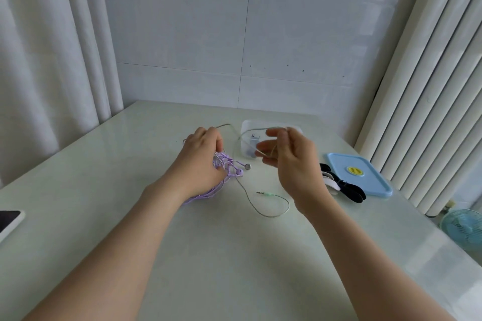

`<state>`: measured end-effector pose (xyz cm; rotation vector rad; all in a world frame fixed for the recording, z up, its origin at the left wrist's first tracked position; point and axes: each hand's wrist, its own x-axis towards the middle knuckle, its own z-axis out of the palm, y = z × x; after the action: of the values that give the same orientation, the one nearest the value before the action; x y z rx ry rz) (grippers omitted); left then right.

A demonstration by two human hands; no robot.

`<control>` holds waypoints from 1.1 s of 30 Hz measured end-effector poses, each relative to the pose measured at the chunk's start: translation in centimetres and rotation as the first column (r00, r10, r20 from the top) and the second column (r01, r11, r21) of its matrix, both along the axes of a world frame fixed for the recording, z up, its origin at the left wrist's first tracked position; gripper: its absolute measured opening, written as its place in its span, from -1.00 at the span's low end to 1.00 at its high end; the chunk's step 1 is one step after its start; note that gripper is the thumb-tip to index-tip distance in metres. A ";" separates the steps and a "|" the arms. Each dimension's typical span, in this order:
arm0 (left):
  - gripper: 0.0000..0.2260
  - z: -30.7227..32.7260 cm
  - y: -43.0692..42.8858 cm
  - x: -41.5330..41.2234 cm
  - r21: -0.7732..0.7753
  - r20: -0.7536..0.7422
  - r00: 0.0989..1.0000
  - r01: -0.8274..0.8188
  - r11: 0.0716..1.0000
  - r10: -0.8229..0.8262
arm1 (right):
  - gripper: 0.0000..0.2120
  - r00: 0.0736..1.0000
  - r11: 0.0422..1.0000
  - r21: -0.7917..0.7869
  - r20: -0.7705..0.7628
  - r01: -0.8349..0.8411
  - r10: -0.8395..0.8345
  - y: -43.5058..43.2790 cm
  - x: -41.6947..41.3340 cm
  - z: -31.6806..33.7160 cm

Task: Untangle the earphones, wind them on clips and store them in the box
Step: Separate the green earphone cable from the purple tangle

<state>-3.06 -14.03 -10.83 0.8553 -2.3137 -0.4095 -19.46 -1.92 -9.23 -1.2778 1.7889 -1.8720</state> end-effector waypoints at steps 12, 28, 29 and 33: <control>-0.86 -0.8 -0.5 -0.3 -0.030 -0.045 0.995 -0.092 0.995 0.091 | -0.72 0.617 0.960 -0.271 0.746 -0.063 0.251 2.5 0.7 3.7; -0.74 -0.8 -0.8 0.5 -0.035 0.252 0.892 -0.379 0.925 0.375 | -0.75 0.661 0.652 0.442 -0.740 0.616 -0.123 2.0 0.1 0.8; -0.73 -0.8 -0.7 0.6 -0.040 0.259 0.889 -0.382 0.923 0.379 | -0.66 0.639 0.617 0.483 -0.768 0.621 -0.042 2.2 0.1 0.7; -0.78 -0.5 -0.4 0.6 0.016 0.222 0.909 -0.365 0.931 0.353 | -0.68 0.579 0.553 0.543 -0.805 0.632 0.129 2.0 1.0 0.3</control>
<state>-2.48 -14.46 -11.35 1.3856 -2.2745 -0.2304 -18.45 0.05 -8.98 -1.5104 2.9225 -0.1819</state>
